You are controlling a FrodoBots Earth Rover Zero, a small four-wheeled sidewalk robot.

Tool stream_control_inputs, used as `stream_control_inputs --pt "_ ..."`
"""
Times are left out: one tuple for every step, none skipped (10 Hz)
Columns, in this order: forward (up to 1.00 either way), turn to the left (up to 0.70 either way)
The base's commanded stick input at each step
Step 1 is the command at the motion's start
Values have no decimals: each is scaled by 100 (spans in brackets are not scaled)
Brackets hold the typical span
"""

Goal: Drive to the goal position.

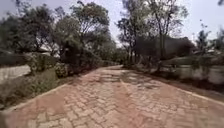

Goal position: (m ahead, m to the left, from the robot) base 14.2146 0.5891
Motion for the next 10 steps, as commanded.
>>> stream_control_inputs --pt "70 0" --pt "70 0" --pt "70 0" --pt "70 0" --pt "70 0" --pt "70 0" --pt "70 0" --pt "70 0" --pt "70 0" --pt "70 0"
